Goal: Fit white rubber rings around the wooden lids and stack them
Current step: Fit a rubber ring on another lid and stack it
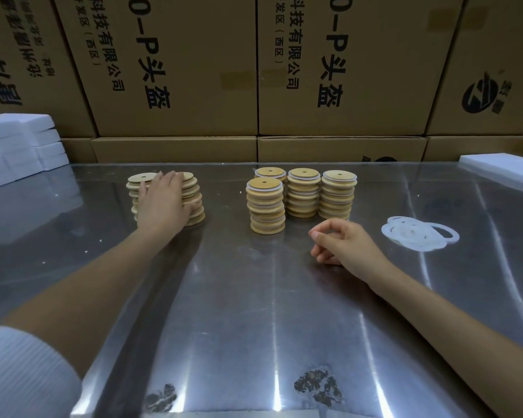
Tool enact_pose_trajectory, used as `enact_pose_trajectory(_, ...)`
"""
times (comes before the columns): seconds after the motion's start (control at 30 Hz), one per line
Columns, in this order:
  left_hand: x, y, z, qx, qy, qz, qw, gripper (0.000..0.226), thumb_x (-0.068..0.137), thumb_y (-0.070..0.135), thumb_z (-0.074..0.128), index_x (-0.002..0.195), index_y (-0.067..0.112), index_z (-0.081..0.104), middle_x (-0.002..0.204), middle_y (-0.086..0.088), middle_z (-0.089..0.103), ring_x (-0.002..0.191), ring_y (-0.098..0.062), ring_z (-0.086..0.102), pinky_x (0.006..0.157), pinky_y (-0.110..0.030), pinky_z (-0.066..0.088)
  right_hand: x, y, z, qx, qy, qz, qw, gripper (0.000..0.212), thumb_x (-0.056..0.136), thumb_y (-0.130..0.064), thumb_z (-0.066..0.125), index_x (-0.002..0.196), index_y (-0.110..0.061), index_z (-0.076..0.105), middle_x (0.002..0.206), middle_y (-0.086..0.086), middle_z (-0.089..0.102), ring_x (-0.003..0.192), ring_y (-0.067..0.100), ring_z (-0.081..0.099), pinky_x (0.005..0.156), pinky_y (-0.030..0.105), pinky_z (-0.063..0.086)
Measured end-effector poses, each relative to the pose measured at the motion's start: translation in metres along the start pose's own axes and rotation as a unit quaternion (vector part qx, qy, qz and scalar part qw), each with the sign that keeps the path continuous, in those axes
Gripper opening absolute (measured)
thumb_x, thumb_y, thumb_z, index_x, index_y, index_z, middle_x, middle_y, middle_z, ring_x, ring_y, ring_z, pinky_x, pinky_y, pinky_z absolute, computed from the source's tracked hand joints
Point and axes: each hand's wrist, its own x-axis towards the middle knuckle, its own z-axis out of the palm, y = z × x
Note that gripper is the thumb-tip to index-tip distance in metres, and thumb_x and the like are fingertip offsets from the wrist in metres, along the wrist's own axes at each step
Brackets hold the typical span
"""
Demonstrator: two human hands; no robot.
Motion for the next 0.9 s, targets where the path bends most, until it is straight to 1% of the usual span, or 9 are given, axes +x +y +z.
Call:
enact_pose_trajectory(0.17, -0.01, 0.002, -0.008, -0.058, 0.129, 0.067, 0.988, 0.029, 0.083, 0.01, 0.064, 0.112, 0.007, 0.065, 0.109, -0.012, 0.067, 0.106, -0.033, 0.056, 0.09, -0.043, 0.04, 0.005, 0.007, -0.002, -0.027, 0.023, -0.008, 0.999, 0.013, 0.092, -0.015, 0.059, 0.08, -0.019, 0.062, 0.059, -0.003, 0.068, 0.051, 0.007, 0.061, 0.054, 0.019, 0.049)
enact_pose_trajectory(0.27, -0.022, 0.006, -0.015, -0.133, 0.193, 0.043, 0.971, 0.022, 0.087, 0.016, 0.061, 0.108, 0.013, 0.068, 0.103, -0.007, 0.07, 0.1, -0.031, 0.059, 0.078, -0.04, 0.045, 0.004, 0.01, -0.005, -0.108, 0.062, -0.029, 0.992, 0.012, 0.091, -0.019, 0.058, 0.08, -0.022, 0.062, 0.064, -0.007, 0.07, 0.064, 0.009, 0.065, 0.066, 0.029, 0.052)
enact_pose_trajectory(0.3, -0.026, 0.009, -0.016, -0.148, 0.212, 0.037, 0.965, 0.021, 0.088, 0.02, 0.061, 0.107, 0.014, 0.069, 0.101, -0.006, 0.07, 0.098, -0.031, 0.06, 0.075, -0.04, 0.046, 0.003, 0.01, -0.008, -0.179, 0.088, -0.043, 0.979, 0.009, 0.09, -0.022, 0.058, 0.082, -0.024, 0.062, 0.072, -0.008, 0.07, 0.075, 0.011, 0.065, 0.069, 0.03, 0.05)
enact_pose_trajectory(0.37, -0.035, 0.019, -0.02, -0.17, 0.249, 0.048, 0.952, 0.021, 0.087, 0.022, 0.063, 0.105, 0.013, 0.07, 0.096, -0.006, 0.071, 0.093, -0.031, 0.062, 0.073, -0.039, 0.045, 0.002, 0.011, -0.015, -0.34, 0.145, -0.066, 0.927, 0.01, 0.09, -0.024, 0.056, 0.095, -0.024, 0.064, 0.097, -0.004, 0.068, 0.1, 0.018, 0.057, 0.075, 0.032, 0.043)
enact_pose_trajectory(0.47, -0.051, 0.041, -0.028, -0.198, 0.282, 0.115, 0.932, 0.019, 0.083, 0.021, 0.067, 0.099, 0.011, 0.071, 0.09, -0.006, 0.072, 0.084, -0.029, 0.062, 0.073, -0.033, 0.042, 0.004, 0.011, -0.029, -0.486, 0.173, -0.011, 0.856, 0.036, 0.092, -0.036, 0.055, 0.119, -0.012, 0.057, 0.13, 0.011, 0.051, 0.123, 0.031, 0.037, 0.094, 0.04, 0.037)
enact_pose_trajectory(0.57, -0.065, 0.065, -0.035, -0.211, 0.272, 0.191, 0.919, 0.021, 0.083, 0.025, 0.065, 0.097, 0.011, 0.071, 0.088, -0.003, 0.072, 0.081, -0.023, 0.061, 0.075, -0.027, 0.041, 0.003, 0.011, -0.042, -0.543, 0.164, 0.105, 0.817, 0.056, 0.093, -0.049, 0.048, 0.128, -0.005, 0.047, 0.138, 0.017, 0.043, 0.127, 0.036, 0.033, 0.101, 0.043, 0.031)
enact_pose_trajectory(0.63, -0.071, 0.082, -0.038, -0.208, 0.244, 0.247, 0.914, 0.02, 0.083, 0.027, 0.065, 0.095, 0.013, 0.072, 0.085, 0.001, 0.071, 0.079, -0.021, 0.061, 0.073, -0.024, 0.04, 0.003, 0.012, -0.048, -0.537, 0.162, 0.135, 0.817, 0.053, 0.095, -0.045, 0.045, 0.128, -0.003, 0.045, 0.136, 0.018, 0.045, 0.126, 0.036, 0.036, 0.101, 0.043, 0.031)
enact_pose_trajectory(0.8, -0.081, 0.121, -0.032, -0.19, 0.164, 0.336, 0.908, 0.015, 0.078, 0.023, 0.071, 0.089, 0.014, 0.074, 0.08, 0.0, 0.071, 0.077, -0.025, 0.064, 0.066, -0.033, 0.052, 0.002, 0.009, -0.051, -0.544, 0.181, 0.074, 0.816, 0.025, 0.096, -0.022, 0.048, 0.112, -0.004, 0.055, 0.116, 0.017, 0.06, 0.114, 0.035, 0.048, 0.089, 0.04, 0.035)
enact_pose_trajectory(0.9, -0.086, 0.134, -0.023, -0.177, 0.125, 0.354, 0.91, 0.013, 0.079, 0.023, 0.071, 0.087, 0.013, 0.074, 0.076, -0.002, 0.07, 0.074, -0.026, 0.064, 0.063, -0.035, 0.052, 0.001, 0.009, -0.051, -0.529, 0.19, 0.033, 0.827, 0.023, 0.091, -0.01, 0.048, 0.112, -0.008, 0.058, 0.104, 0.016, 0.065, 0.104, 0.035, 0.053, 0.083, 0.038, 0.033)
